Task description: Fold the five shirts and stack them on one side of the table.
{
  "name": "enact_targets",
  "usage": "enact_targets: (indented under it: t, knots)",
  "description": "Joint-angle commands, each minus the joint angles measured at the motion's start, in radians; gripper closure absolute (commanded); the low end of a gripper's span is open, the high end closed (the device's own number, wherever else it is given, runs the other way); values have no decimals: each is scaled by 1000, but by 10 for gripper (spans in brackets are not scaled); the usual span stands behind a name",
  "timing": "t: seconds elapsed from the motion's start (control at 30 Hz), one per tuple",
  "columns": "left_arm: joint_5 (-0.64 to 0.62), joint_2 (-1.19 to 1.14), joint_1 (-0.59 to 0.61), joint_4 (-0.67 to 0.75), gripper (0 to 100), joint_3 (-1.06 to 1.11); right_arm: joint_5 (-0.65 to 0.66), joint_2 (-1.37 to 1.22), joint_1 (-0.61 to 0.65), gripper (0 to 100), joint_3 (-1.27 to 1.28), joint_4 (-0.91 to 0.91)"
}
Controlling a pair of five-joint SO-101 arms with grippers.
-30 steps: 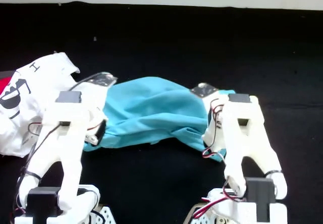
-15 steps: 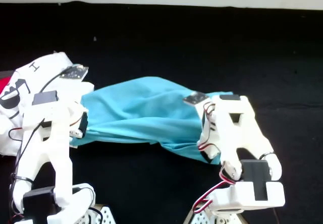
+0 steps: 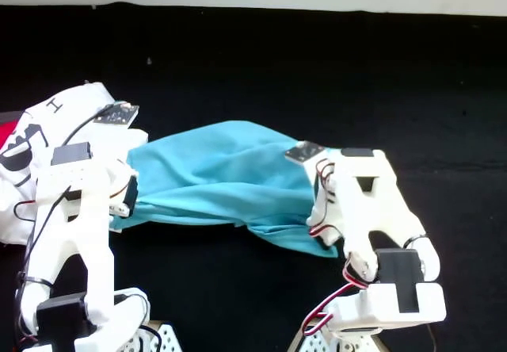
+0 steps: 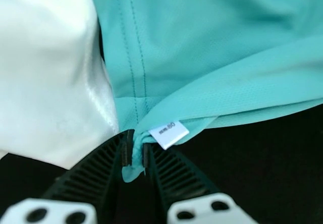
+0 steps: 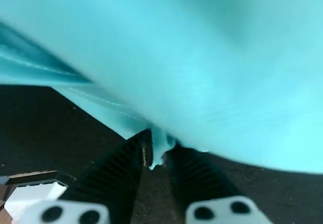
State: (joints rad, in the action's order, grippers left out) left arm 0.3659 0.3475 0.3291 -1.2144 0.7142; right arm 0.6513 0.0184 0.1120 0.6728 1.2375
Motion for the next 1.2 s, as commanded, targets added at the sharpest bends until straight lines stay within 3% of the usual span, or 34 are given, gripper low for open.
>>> enact_targets:
  t: [0.0,0.17,0.27,0.47,0.57,0.8,1.17]
  knots:
    - [5,25,13,11,990,-38,5,7,-10,994,-71,-5]
    - [3,31,13,8,990,-45,3,68,-93,994,-229,108]
    - [3,31,12,-84,990,-136,3,180,-165,994,-344,173]
    - [3,31,-19,-419,990,-596,2,414,-297,993,-512,159]
    - [3,31,-51,-517,990,-820,-64,486,-318,993,-555,107]
    - [-14,31,-136,-545,990,-1084,-101,572,-332,993,-651,24]
    - [-75,107,-137,-546,990,-1349,-101,582,-440,993,-1032,-30]
